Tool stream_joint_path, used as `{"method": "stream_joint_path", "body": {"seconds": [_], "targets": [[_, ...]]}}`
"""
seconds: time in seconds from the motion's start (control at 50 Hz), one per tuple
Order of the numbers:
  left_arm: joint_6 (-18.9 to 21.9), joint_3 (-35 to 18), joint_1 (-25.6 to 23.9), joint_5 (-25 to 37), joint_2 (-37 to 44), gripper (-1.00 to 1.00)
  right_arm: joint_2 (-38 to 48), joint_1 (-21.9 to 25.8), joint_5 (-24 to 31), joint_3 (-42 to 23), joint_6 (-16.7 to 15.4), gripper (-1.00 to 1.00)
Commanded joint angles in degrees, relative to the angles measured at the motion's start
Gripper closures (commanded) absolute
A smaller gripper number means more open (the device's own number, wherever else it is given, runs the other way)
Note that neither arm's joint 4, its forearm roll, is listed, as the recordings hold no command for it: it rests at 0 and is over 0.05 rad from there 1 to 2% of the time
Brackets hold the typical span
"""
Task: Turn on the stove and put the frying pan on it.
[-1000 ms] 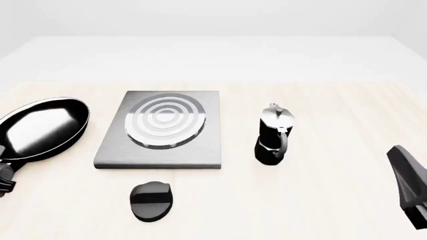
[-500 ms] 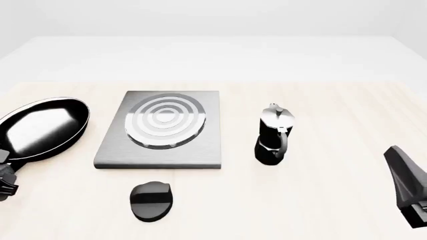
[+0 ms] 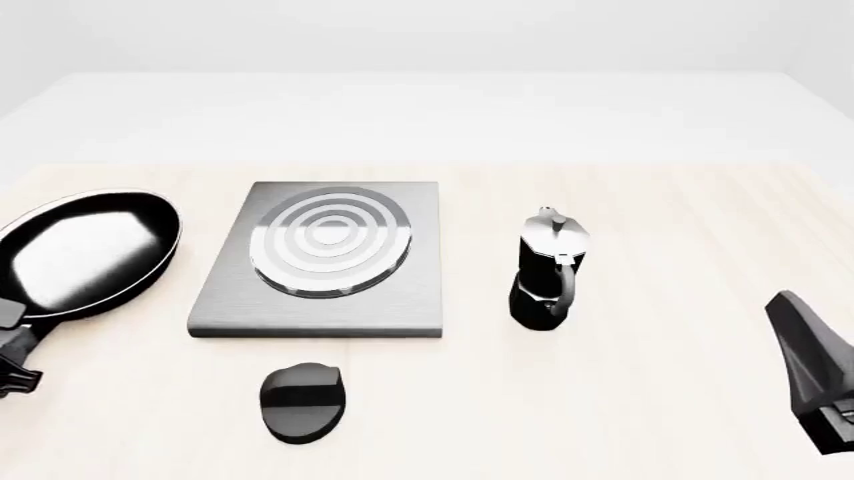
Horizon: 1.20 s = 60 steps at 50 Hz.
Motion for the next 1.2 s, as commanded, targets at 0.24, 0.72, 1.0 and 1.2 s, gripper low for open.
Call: {"method": "stream_joint_path", "body": {"seconds": [0.24, 0.72, 1.0, 1.2], "targets": [[-0.87, -0.28, -1.85, 2.88, -5.21, 1.0, -0.38, 0.0, 0.62, -0.41, 0.02, -1.0], [-2.83, -1.6, -3.37, 9.92, -14.23, 1.0, -1.01, 0.47, 1.83, -1.62, -0.1, -1.0], [-3.14, -3.22, -3.57, 13.98, -18.69, 1.0, -0.53, 0.93, 1.07, -1.45, -0.01, -1.0], [-3.03, -3.84, -4.53, 17.34, -22.79, 1.0, -0.62, 0.99, 1.16, -1.69, 0.27, -1.0]]}}
